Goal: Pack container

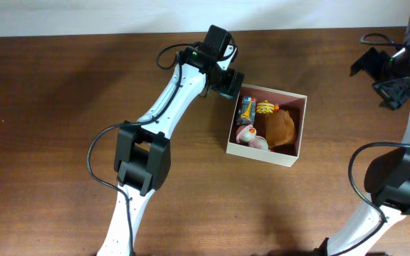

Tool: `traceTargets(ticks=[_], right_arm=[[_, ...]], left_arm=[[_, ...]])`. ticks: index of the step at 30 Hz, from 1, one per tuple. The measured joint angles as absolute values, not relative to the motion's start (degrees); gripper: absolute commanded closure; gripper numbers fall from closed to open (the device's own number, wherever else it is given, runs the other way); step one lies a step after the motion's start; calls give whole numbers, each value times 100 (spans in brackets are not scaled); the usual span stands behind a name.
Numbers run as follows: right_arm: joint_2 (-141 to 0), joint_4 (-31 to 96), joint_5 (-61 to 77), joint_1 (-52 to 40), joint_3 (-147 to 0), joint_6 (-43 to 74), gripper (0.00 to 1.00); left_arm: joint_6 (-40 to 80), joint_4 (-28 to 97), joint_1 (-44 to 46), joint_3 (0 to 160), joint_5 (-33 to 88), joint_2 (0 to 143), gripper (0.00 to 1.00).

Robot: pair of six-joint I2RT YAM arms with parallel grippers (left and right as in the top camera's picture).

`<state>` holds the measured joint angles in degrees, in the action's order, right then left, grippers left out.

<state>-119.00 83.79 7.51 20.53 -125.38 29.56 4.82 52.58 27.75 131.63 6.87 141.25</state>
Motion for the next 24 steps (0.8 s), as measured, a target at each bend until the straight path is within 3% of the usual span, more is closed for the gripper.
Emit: traceTargets(ticks=[24], right_arm=[[-11900, 8379, 751, 2053, -12538, 2961, 1]], left_arm=[[405, 4403, 2775, 13163, 670, 14663, 0]])
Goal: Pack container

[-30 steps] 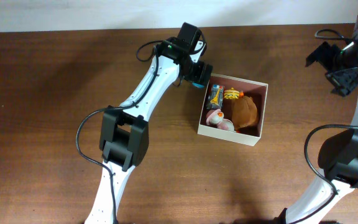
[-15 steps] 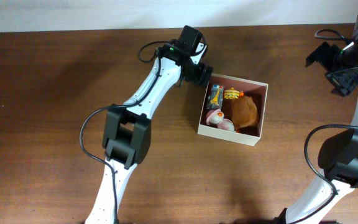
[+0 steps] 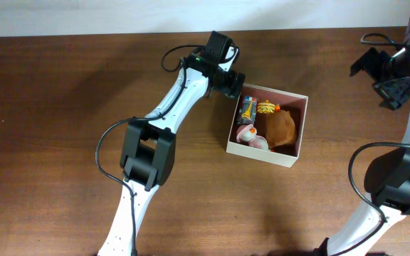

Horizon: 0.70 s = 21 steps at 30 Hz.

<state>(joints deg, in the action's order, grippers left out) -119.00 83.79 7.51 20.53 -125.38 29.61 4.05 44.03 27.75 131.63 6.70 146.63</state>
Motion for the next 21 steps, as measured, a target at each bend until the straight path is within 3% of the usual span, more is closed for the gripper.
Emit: traceTargets(ticks=[2, 6, 13, 17, 21], right_arm=[[-11900, 8379, 751, 2053, -12540, 2958, 1], [-11900, 8379, 751, 2053, -12538, 2956, 1], [-11900, 8379, 751, 2053, -12538, 2956, 1], [-11900, 8379, 751, 2053, -12538, 2958, 1], [-11900, 8379, 751, 2053, -12538, 2956, 1]], left_arm=[[405, 4399, 2777, 13163, 709, 14687, 4], [414, 4383, 2805, 13170, 735, 14687, 29], [405, 4366, 2834, 13196, 823, 14687, 57], [392, 4401, 2836, 13200, 816, 14687, 78], [384, 4451, 2834, 13200, 814, 14687, 85]])
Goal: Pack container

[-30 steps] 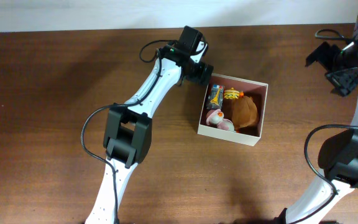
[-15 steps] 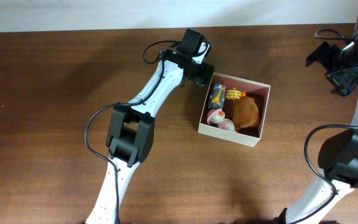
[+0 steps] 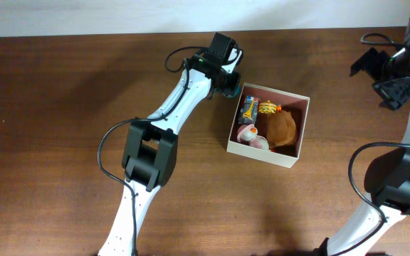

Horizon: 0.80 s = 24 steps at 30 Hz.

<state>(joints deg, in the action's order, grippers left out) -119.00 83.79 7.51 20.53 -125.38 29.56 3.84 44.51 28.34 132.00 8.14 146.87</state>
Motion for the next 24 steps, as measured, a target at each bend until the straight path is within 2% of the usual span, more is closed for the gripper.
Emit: traceTargets(ticks=[9, 14, 24], right_arm=[[-11900, 8379, 751, 2053, -12538, 2958, 1], [-11900, 8379, 751, 2053, -12538, 2961, 2], [-11900, 8379, 751, 2053, -12540, 2958, 1]], left_arm=[[386, 4777, 2834, 13369, 749, 14687, 89], [384, 5513, 2803, 13832, 504, 14728, 92], [366, 6919, 2714, 15353, 248, 14765, 92]])
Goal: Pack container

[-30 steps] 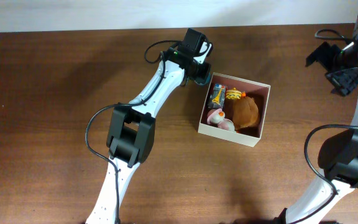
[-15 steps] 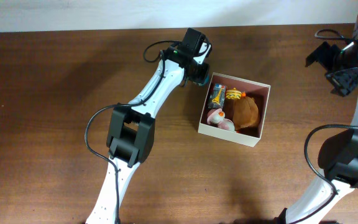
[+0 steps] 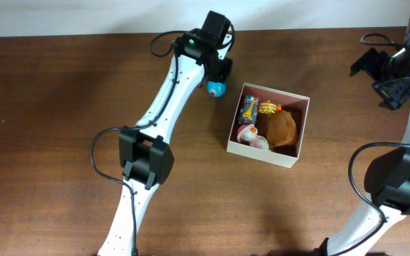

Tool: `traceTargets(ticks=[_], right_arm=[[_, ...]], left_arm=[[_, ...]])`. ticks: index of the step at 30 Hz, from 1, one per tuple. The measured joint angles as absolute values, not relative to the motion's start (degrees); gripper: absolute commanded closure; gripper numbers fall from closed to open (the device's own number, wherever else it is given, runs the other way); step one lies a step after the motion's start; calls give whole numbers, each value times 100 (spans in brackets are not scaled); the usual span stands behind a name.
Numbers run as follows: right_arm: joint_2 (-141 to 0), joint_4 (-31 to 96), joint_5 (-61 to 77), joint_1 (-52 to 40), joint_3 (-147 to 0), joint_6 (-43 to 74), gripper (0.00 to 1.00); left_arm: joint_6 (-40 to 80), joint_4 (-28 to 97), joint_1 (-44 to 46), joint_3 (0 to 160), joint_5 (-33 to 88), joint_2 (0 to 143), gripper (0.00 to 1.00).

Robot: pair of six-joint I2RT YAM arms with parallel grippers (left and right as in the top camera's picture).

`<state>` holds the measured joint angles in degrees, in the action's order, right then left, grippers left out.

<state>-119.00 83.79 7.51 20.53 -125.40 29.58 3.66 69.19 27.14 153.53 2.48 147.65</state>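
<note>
The open white box sits right of the table's middle. It holds a brown plush, a pink toy, a yellow-orange piece and a small dark item. My left gripper hangs just off the box's upper left corner, outside it. A small blue ball shows at its fingertips, and the gripper looks shut on it. My right gripper is far off at the right edge, away from the box; how its jaws stand does not show.
The brown wooden table runs left and in front of the box. The left arm crosses it from the near edge up to the back. The right arm stands along the right edge.
The left gripper has moved a little up and left from the box's corner. The blue ball, hidden under it before, now shows at its tips. The right arm has not moved.
At all three earlier moments the left gripper stood low at the box's upper left corner, shifting only slightly, with nothing visible beneath it. Now it is drawn back from the corner with the blue ball at its fingertips. The box's contents have stayed the same.
</note>
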Motion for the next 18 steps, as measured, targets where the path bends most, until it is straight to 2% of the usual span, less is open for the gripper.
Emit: traceTargets(ticks=[2, 6, 11, 14, 18], right_arm=[[-11900, 8379, 751, 2053, -12538, 2958, 1], [-11900, 8379, 751, 2053, -12538, 2958, 1], [-11900, 8379, 751, 2053, -12538, 2963, 1], [-11900, 8377, 751, 2053, -12540, 2961, 1], [-11900, 8379, 751, 2053, -12538, 2956, 1]], left_arm=[[364, 7017, 2714, 15509, 248, 14765, 90], [329, 6845, 2705, 15565, 220, 14765, 63], [336, 6361, 2648, 15572, 115, 14768, 42], [344, 6294, 2626, 15596, 67, 14844, 37], [344, 6381, 2617, 15614, 56, 15126, 36]])
